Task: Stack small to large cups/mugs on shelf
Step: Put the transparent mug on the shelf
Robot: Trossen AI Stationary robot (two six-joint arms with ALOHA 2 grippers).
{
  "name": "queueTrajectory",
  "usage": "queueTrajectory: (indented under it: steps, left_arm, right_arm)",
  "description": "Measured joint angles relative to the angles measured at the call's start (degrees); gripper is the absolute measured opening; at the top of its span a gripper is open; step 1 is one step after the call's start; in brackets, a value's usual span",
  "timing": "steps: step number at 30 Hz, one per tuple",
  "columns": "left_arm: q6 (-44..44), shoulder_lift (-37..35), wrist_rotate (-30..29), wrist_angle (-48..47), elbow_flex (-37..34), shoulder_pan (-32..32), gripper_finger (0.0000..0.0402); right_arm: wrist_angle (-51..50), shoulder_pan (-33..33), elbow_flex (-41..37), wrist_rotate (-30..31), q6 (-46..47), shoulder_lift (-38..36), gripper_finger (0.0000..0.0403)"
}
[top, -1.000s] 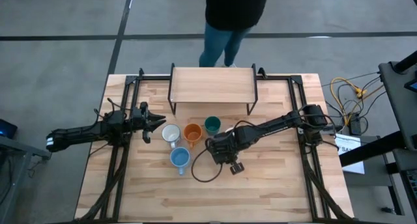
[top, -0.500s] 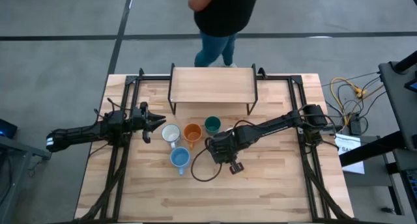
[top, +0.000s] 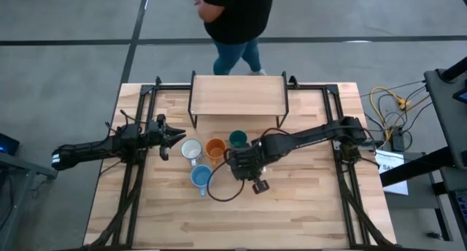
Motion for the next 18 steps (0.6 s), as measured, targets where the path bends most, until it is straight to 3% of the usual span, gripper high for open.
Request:
queueTrajectory:
  steps: [6, 18]
  left_arm:
    - [0.0, 0.0, 0.0, 0.0, 0.0, 0.0, 0.0068]
    - [0.0, 0.0, 0.0, 0.0, 0.0, 0.0, 0.0068]
  right_arm:
    - [-8.6, -0.9, 4.2, 0.0, -1.1, 0.0, 0.0008]
    - [-16.4, -5.1, 10.1, -0.4, 3.0, 0.0, 0.0008]
